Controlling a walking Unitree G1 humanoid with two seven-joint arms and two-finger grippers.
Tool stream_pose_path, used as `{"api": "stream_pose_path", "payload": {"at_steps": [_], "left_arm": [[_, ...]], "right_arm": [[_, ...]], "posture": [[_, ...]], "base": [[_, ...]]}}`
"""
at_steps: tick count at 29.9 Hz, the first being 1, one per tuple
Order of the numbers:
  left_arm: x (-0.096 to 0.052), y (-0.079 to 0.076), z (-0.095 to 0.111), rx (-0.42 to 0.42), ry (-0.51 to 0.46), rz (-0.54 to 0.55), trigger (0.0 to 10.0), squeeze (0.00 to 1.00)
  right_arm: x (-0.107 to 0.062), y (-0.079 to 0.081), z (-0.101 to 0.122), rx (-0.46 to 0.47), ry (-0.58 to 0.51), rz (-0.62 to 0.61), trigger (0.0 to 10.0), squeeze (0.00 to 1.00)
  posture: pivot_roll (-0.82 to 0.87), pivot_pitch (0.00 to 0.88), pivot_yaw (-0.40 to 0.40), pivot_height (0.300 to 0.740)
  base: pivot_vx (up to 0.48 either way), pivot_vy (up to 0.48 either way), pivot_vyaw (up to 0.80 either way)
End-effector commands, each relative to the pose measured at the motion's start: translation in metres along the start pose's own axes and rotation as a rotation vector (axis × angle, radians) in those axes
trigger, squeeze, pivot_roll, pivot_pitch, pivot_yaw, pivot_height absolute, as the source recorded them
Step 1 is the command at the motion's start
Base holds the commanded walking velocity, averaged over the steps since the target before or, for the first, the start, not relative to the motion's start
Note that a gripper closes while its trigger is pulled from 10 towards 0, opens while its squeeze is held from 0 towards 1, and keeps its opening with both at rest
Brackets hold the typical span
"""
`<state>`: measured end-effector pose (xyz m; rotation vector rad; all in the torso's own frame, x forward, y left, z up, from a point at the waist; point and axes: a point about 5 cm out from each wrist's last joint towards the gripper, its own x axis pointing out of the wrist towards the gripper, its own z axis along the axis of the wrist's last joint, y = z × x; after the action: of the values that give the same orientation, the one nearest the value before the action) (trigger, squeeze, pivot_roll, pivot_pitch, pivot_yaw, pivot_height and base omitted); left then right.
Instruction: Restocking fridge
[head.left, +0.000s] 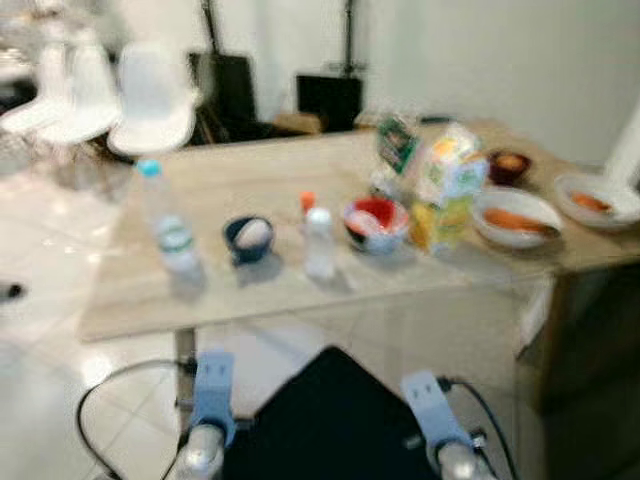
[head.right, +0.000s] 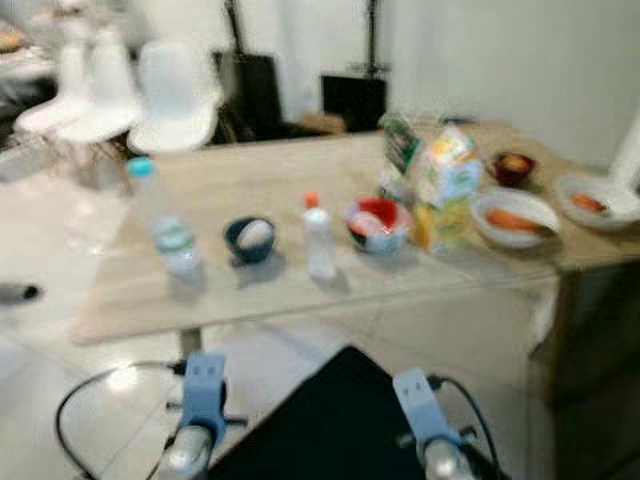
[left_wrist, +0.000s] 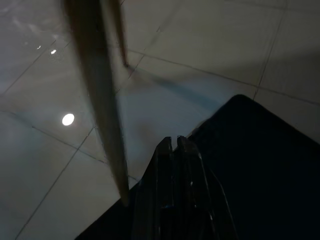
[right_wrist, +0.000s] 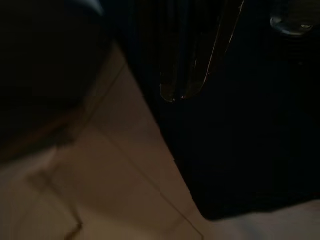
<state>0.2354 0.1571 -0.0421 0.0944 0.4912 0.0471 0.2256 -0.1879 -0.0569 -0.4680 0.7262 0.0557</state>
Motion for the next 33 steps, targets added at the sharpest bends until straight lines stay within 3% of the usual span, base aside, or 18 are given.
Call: {"api": "stream_pose_path", "payload": {"at_steps": [1,4,19,33], "left_arm": [[-0.0003,-0.0003,-0.0012,0.001,0.007,-0.002,10.0,0.0],[-0.0002,-0.0002,-0.001,0.001,0.007,-0.002,10.0,0.0],[0.0005,-0.0014,-0.0012,-0.026,0.022,0.002,10.0,0.0],[0.0012,0.0005,-0.0013,-0.057,0.033,0.025,10.0,0.0]], "right_arm": [[-0.0002,0.0034,0.0006,-0.002,0.0,0.013,10.0,0.0],[-0.0001,0.0036,0.0008,-0.002,0.001,0.013,10.0,0.0],[-0.0007,0.0043,-0.0017,0.028,0.014,0.014,10.0,0.0],[0.0,0.0052,0.0011,0.032,0.008,0.018,10.0,0.0]], "posture": [[-0.09,0.0,0.003,0.74],[-0.09,0.0,0.004,0.74],[-0.09,0.005,0.002,0.74],[-0.09,0.006,0.0,0.74]], "base": [[0.0,0.0,0.8],[0.0,0.0,0.8],[0.0,0.0,0.0],[0.0,-0.402,0.0]]}}
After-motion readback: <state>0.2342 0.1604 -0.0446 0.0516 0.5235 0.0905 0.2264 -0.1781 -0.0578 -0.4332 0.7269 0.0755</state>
